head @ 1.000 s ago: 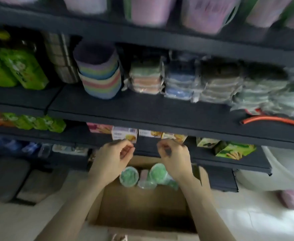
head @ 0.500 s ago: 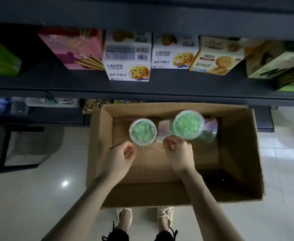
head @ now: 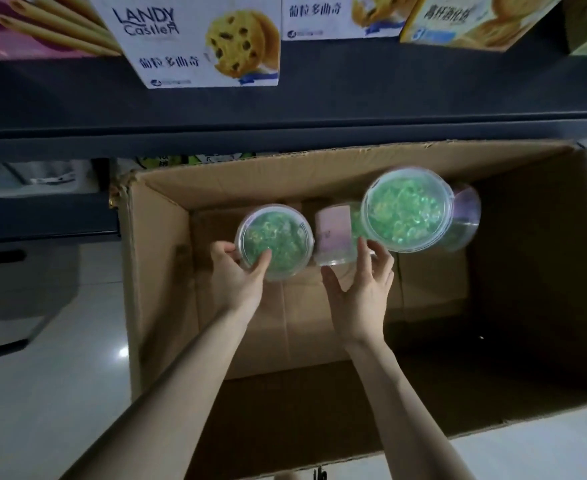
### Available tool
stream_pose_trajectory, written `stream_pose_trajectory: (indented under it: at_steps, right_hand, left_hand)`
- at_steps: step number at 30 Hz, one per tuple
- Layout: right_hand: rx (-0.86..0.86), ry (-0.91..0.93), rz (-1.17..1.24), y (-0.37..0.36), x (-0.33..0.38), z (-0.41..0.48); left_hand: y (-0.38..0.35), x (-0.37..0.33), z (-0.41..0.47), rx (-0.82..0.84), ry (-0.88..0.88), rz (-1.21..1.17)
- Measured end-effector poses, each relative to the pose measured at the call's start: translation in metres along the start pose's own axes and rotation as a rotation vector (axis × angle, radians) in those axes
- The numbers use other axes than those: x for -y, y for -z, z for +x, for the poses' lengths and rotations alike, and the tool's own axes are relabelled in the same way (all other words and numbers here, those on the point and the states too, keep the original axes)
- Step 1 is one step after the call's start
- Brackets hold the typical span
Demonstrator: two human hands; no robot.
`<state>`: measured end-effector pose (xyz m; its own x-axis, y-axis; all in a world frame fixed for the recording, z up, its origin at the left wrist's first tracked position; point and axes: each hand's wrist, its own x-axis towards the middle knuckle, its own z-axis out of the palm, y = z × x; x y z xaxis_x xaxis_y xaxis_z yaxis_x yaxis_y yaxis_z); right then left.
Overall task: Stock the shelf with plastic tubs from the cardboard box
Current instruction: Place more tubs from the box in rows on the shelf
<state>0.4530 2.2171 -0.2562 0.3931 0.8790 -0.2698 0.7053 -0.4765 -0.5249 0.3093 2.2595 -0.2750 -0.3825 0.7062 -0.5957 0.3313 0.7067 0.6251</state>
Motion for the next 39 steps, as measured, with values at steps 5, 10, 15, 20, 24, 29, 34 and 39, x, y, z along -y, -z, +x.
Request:
stream_pose_trajectory:
  at_steps: [5,10,15,20,24,29,34,39]
  right_hand:
    - [-0.001,-0.061,0.053,-0.005,-0.006,0.001]
    - [-0.090,-0.184,0.172,-0.007,0.001,0.007]
    - [-0.247,-0.403,0.512,-0.014,0.008,0.009]
    - [-0.145,-0.636,0.665,-0.026,0.009,0.014]
    - [-0.110,-0.630,0.624,-0.027,0.006,0.001]
    - [-0.041,-0.615,0.618,0.007,-0.003,-0.012]
    - [-0.017,-0.469,0.598,0.074,0.002,-0.042]
    - [-0.079,-0.264,0.584,0.172,0.023,-0.064]
  left_hand:
    - [-0.006,0.010,-0.002,0.042,0.062,-0.012]
    - [-0.005,0.020,-0.008,-0.019,0.088,-0.057]
    - [0.001,0.027,-0.013,0.023,0.241,-0.137]
    - [-0.004,0.034,-0.013,0.065,0.372,-0.218]
    - [-0.002,0.032,-0.020,0.081,0.339,-0.222]
    - [0.028,0.025,-0.042,0.005,0.252,-0.216]
    - [0.067,0.001,-0.092,0.044,0.102,-0.157]
    - [0.095,-0.060,-0.160,0.010,-0.113,-0.140]
